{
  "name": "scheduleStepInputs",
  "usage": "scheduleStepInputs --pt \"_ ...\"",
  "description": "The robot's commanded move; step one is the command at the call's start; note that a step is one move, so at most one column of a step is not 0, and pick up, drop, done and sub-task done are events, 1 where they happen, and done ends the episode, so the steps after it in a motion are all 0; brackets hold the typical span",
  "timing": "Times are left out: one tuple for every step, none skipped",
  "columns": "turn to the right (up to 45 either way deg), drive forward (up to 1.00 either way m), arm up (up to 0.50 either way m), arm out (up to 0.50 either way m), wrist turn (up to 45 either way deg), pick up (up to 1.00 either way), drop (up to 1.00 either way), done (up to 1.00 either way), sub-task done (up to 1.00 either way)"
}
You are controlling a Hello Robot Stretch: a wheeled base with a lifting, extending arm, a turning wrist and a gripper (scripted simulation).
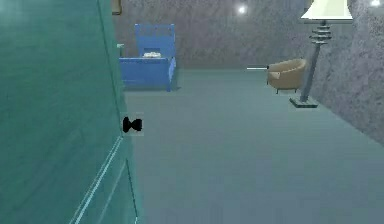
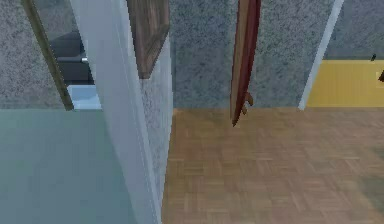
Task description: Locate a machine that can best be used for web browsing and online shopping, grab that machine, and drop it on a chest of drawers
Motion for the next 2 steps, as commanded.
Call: scheduleStepInputs --pt "0.0 0.3 0.0 0.0 0.0 0.0 0.0 0.0 0.0" --pt "45.0 0.0 0.0 0.0 0.0 0.0 0.0 0.0 0.0"
